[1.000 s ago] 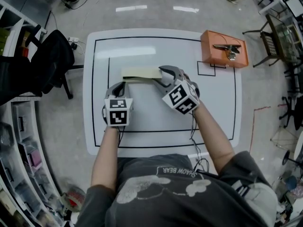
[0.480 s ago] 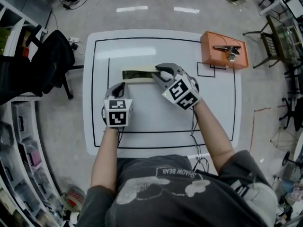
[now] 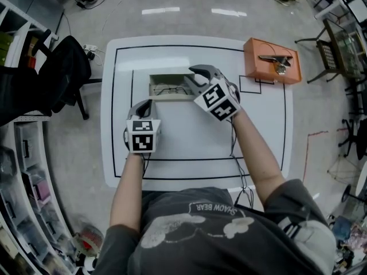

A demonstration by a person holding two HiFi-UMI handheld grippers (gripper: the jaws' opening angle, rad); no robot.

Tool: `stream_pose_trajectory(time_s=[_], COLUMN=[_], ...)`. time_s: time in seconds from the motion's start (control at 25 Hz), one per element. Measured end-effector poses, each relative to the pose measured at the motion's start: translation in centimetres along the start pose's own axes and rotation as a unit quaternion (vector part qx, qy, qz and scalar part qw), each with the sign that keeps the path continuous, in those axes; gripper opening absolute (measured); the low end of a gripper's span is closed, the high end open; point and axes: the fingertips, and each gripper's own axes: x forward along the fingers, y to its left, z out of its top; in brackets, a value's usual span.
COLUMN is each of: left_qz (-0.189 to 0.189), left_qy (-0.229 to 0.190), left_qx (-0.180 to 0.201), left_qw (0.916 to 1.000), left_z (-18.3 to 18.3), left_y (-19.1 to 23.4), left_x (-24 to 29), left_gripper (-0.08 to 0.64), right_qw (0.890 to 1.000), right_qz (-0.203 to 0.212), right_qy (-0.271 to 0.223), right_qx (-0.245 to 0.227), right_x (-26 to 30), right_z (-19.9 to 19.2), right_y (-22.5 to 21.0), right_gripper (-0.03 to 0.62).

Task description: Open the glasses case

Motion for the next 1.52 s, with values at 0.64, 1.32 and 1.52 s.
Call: stream_pose_trajectory(time_s=[0.64, 1.32, 1.52], left_qz=[-0.031, -0.127, -0.164], left_qy=[-0.029, -0.091, -0.109], left_qx=[-0.036, 0.028, 0.053], left_qw=[0.9984, 0.9874, 0.9791], left_z=[0.5, 0.3, 0.0], left_y=[0.7, 0.5, 0.6], left_x=[-3.9, -14.1, -16.9], left_gripper=[0.002, 0.002, 0.002], right_qw=[0.997, 0.967, 0.950], right_qz=[-0.080, -0.232, -0.277], right_qy=[0.000, -0.020, -0.028], right_qx=[0.022, 0.107, 0.141], right_x=[-5.8, -15.2, -17.8], right_z=[1.5, 4.4, 4.9], right_y=[1.1, 8.6, 12.1], right_gripper=[0.090, 0.000, 0.000])
